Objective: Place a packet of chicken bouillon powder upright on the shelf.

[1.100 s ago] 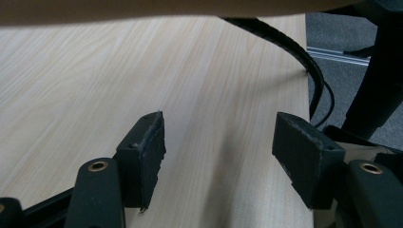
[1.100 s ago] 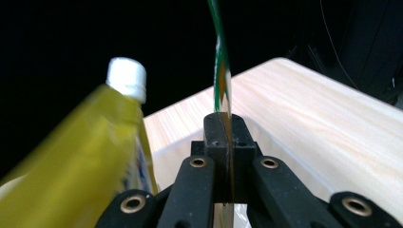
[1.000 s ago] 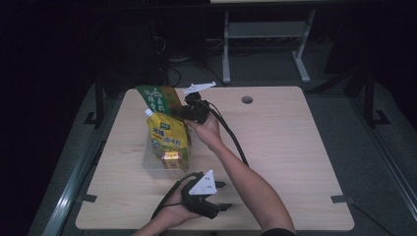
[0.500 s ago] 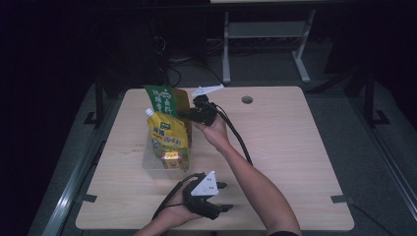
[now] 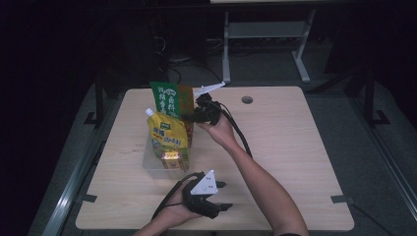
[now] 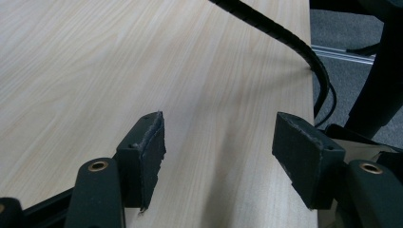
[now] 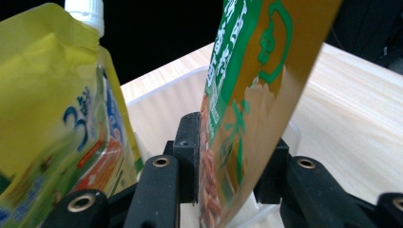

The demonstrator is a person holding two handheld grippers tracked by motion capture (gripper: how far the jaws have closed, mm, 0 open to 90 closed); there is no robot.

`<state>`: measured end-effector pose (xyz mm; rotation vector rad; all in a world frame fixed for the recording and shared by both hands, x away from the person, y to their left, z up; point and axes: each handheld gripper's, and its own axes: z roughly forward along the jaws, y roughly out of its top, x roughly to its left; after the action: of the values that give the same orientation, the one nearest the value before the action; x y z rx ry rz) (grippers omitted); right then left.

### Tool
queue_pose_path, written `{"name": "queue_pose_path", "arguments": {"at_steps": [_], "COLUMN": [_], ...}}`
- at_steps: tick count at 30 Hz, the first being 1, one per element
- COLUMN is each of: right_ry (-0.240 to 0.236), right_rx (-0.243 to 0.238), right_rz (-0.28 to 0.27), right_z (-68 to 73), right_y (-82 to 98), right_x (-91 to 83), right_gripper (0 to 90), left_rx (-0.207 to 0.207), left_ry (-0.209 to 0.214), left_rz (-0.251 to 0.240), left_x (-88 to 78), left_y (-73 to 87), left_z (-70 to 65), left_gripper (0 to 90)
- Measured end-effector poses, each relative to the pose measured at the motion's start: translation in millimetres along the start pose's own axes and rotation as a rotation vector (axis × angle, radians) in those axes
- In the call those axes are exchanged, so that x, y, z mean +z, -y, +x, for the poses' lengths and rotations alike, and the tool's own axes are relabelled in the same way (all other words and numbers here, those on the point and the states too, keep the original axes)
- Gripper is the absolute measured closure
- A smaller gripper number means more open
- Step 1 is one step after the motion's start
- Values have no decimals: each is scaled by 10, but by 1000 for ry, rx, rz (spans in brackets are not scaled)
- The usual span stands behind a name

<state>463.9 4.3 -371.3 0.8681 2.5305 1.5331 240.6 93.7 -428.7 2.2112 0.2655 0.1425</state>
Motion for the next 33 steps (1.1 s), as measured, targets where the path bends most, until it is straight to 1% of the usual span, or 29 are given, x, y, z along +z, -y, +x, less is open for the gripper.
{"name": "queue_pose_path", "arguments": {"at_steps": [5,9,12,15,17,18,19,21,23,24,25,28,29,31,33], "right_ry": [-11,-18,-37,-34,-28,-23,-23,-11,-10,-3,-3,3,0,-3,-5], "right_rx": [8,17,43,57,64,60,60,58,66,71,71,73,81,82,89], "right_rz": [15,26,29,30,26,13,13,-1,-5,-3,-3,-8,-6,0,5], "right_z": [-36,-62,-106,-141,-159,-170,-170,-173,-189,-208,-208,-222,-227,-240,-240], "right_y": [12,23,39,60,71,78,78,89,108,132,132,175,187,208,224], "right_x": [-66,-134,-190,-268,-340,-425,-425,-517,-603,-681,-681,-780,-807,-857,-905], "right_gripper": [637,609,599,577,550,544,544,534,528,520,520,509,503,495,485], "left_rx": [-11,-16,-28,-28,-32,-29,-29,-32,-30,-38,-38,-44,-46,-41,-57], "left_ry": [-8,-13,-18,-21,-19,-20,-20,-21,-23,-24,-24,-25,-28,-31,-28], "left_rz": [-10,-8,-10,-6,-9,-4,-4,-6,-5,-4,-4,-12,-12,-13,-18], "left_x": [-20,-32,-37,-40,-36,-32,-32,-29,-28,-32,-32,-40,-43,-49,-46], "left_y": [-3,-1,1,0,-2,-3,-3,-3,-3,-2,-2,0,0,1,4], "left_z": [27,46,53,54,47,46,46,46,42,41,41,58,62,74,75], "left_gripper": [347,344,337,328,324,321,318,316,315,314,314,314,314,314,313]}}
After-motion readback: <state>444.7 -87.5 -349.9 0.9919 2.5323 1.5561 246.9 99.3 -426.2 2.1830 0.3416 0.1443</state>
